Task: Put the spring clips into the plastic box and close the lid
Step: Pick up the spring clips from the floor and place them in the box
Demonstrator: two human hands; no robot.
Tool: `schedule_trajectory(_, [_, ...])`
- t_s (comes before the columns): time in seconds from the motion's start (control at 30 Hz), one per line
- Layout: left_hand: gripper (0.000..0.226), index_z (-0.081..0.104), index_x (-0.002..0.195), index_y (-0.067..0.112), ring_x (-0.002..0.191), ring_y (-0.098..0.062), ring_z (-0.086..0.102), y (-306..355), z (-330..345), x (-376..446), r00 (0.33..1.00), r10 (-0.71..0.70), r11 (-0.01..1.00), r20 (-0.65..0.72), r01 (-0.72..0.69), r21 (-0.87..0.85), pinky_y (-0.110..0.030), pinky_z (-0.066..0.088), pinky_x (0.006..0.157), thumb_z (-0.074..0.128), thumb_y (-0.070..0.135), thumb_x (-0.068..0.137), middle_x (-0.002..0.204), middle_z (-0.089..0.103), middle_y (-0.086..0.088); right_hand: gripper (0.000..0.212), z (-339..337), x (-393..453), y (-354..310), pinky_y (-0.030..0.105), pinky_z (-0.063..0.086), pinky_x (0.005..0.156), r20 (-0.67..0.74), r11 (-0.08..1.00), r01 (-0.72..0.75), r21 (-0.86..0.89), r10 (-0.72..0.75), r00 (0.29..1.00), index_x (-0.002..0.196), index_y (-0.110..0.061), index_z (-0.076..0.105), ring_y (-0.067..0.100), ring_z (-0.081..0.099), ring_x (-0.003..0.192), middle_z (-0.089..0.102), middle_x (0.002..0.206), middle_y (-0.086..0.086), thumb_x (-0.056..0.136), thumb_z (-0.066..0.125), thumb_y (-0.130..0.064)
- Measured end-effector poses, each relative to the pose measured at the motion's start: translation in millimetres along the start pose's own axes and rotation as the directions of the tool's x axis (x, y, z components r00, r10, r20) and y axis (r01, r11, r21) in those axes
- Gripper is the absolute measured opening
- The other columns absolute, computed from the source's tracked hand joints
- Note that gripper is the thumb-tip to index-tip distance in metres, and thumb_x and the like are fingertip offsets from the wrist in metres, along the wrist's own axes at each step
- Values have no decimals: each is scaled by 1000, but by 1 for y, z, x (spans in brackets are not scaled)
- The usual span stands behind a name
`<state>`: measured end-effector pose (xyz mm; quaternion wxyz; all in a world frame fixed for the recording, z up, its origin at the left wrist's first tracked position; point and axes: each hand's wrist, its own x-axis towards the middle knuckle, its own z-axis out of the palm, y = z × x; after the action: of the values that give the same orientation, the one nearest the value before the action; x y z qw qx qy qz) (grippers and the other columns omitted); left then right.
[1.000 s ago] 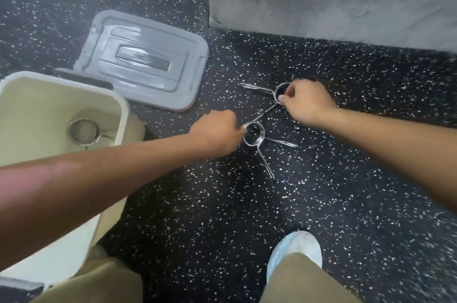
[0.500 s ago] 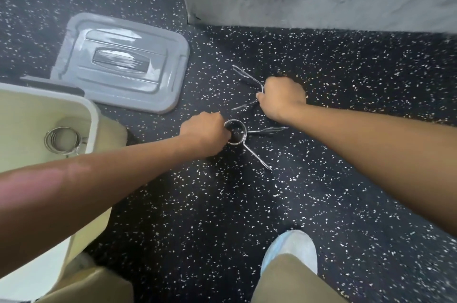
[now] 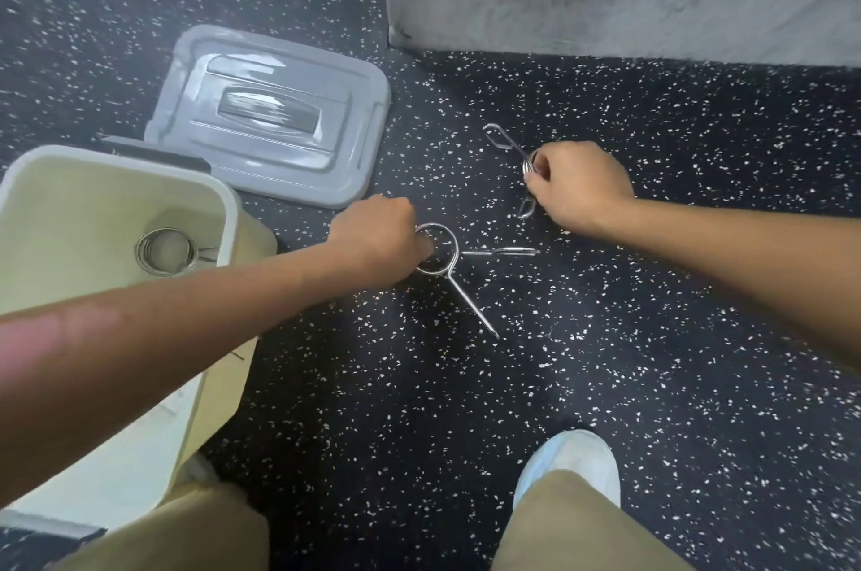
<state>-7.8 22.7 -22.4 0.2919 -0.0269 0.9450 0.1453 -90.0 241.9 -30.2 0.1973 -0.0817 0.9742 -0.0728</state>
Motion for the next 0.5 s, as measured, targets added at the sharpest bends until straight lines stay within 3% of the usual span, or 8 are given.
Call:
schedule_trajectory(0.27, [42,45,53,12,51,-25,47,-27,-65,-47,987,2,1000,-158,-2,0,-28,30,47,60,31,87,52,45,-4,20,-8,-20,-23,35,52,61,5,986,162,28,-162,987,87,-21,67,21,62,68,69,83,-2,99,59,-35])
schedule_trajectory(0.4, [43,49,54,8,47,-22,43,-58,-95,-72,971,-57,998,-231,60,5,-26,29,47,61,33,88,51,48,-6,19,-9,-28,-39,30,45,53,16,977,202,71,-203,979,88,-23,69,11,57,59,70,82,-5,98,61,-36])
schedule_trajectory(0.5, [44,49,53,7,46,-25,41,-86,-110,-92,955,-94,995,-281,102,12,-26,28,46,61,31,87,49,47,-7,18,-10,-35,-56,36,53,64,29,964,248,93,-251,967,90,-22,70,16,62,71,68,87,-7,98,62,-36])
